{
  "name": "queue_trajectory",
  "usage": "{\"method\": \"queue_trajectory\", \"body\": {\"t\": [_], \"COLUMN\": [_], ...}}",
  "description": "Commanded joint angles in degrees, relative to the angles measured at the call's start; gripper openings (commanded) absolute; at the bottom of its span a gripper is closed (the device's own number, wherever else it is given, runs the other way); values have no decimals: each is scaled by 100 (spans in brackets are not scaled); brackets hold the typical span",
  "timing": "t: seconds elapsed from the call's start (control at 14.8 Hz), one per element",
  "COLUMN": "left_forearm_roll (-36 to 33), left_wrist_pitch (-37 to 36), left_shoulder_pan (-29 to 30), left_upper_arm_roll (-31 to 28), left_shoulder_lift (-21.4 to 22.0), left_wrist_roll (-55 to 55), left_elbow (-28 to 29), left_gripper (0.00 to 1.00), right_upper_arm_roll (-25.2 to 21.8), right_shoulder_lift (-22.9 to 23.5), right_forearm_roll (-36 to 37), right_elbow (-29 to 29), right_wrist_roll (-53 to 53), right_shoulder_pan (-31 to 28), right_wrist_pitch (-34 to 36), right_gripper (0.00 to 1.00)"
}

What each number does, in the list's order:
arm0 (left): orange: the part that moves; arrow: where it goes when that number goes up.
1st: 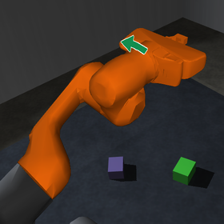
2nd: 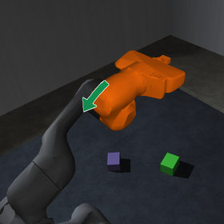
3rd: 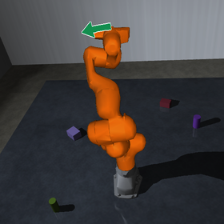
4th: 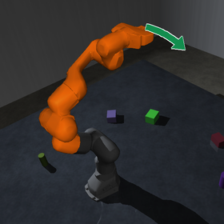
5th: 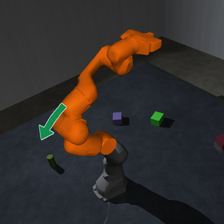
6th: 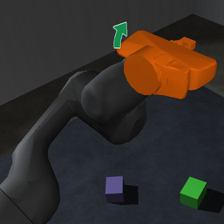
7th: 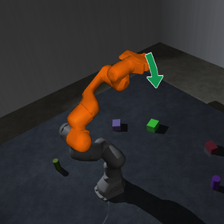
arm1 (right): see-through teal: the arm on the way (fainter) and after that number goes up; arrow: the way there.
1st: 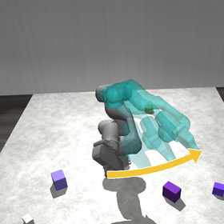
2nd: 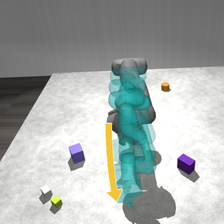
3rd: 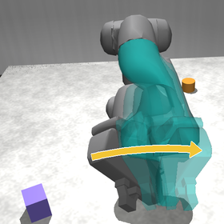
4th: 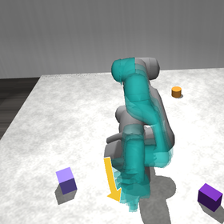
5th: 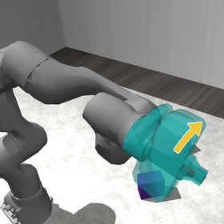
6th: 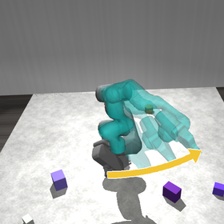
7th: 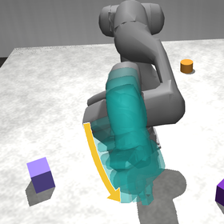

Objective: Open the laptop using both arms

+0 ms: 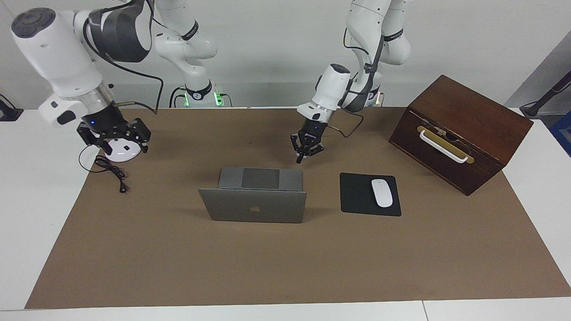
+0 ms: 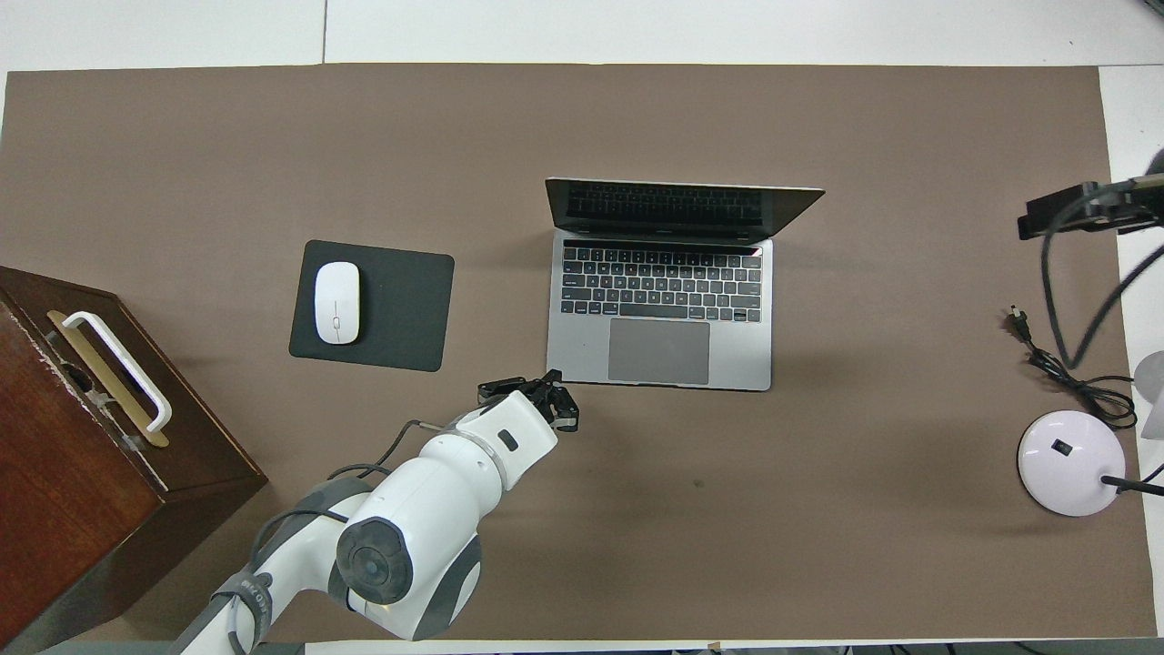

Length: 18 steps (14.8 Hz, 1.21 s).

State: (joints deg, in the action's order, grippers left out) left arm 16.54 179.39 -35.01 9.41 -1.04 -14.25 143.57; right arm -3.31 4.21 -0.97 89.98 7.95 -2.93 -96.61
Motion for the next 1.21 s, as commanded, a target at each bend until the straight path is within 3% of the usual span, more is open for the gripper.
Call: {"method": "queue_trajectory", "body": {"t": [0.0, 0.2, 0.47, 0.74, 1.15], "left_forearm_roll": [166, 166, 78, -334, -984], "left_wrist_pitch": [-894, -1843, -3941, -5631, -6836], "left_shoulder_pan": [-111, 29, 739, 1294, 1681], "left_upper_arm_roll": [-97, -106, -106, -97, -106], "left_shoulder_lift": [638, 1148, 1843, 1870, 1879], "left_wrist_roll": [-278, -341, -341, -350, -271], "left_elbow": [84, 58, -441, -1277, -1875], "left_gripper": [0, 0, 0, 0, 0], "right_upper_arm_roll": [77, 85, 111, 156, 156], "right_shoulder_lift": [-446, -937, -1562, -1730, -1519], "right_forearm_roll": [141, 141, 114, 114, 114], "right_elbow": [265, 607, 1460, 1848, 1848], "right_wrist_roll": [408, 471, -134, -162, -197], "right_shoulder_pan": [-426, -594, -489, -419, -401], "right_wrist_pitch": [221, 239, 247, -77, -500], "right_gripper": [100, 100, 100, 100, 100]}}
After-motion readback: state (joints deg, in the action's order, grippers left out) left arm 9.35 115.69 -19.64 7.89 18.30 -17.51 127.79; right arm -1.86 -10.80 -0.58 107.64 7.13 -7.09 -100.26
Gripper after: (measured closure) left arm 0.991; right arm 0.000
